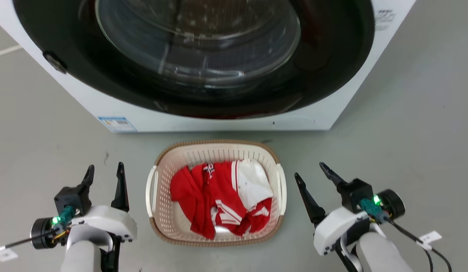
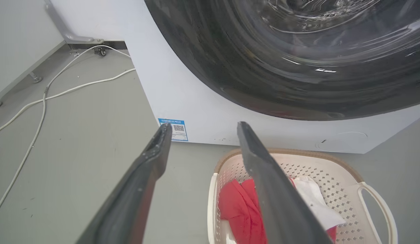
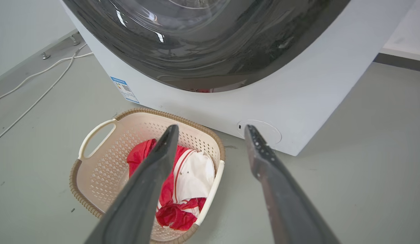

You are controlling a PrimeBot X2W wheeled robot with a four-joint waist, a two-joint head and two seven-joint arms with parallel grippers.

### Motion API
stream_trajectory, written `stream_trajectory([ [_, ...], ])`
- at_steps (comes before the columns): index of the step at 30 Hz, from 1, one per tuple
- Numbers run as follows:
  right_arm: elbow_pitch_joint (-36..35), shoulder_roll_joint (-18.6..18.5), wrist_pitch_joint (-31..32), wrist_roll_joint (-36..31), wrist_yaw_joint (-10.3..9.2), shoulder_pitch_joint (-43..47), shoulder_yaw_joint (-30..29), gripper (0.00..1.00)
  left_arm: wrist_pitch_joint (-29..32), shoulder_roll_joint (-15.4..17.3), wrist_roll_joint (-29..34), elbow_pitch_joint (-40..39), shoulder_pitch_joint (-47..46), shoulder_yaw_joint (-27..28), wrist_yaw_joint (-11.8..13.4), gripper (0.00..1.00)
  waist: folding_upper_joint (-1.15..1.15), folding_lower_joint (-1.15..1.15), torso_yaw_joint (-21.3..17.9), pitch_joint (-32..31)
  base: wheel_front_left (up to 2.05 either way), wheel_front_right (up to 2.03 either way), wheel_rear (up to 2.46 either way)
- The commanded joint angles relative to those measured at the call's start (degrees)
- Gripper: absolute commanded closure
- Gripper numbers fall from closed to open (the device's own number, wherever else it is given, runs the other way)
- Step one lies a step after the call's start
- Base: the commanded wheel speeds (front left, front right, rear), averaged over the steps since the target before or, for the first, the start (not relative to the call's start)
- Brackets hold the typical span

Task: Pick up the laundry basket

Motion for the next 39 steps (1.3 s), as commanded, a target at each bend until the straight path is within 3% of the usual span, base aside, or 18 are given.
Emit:
stream_trajectory([
  [1, 0.8, -0.2, -0.1, -0.1, -0.04, -1.7, 0.3, 0.00, -0.1, 0.5, -0.1, 0.8, -1.4, 0.3, -0.2, 0.00, 0.00, -0.01, 0.1, 2.9, 0.00, 0.00, 0.00],
  [13, 16.6, -0.2, -0.1, -0.3, -0.04, -14.8, 5.1, 0.00, -0.1, 4.2, -1.5, 13.7, -11.7, -1.5, -0.8, 0.00, 0.00, -0.01, -0.5, 13.8, 0.00, 0.00, 0.00],
  [23, 27.7, -0.1, -0.1, 1.4, -0.04, -24.1, 9.5, 0.00, -0.1, 8.1, -5.4, 22.8, -20.4, -9.6, -0.9, 0.00, 0.00, -0.01, -0.1, 21.4, 0.00, 0.00, 0.00],
  [39, 34.3, -0.1, 0.8, 8.5, -0.04, -32.4, 16.1, 0.00, -0.1, 9.7, -11.6, 31.8, -28.9, -20.7, -0.9, 0.00, 0.00, -0.01, 0.6, 29.6, 0.00, 0.00, 0.00],
])
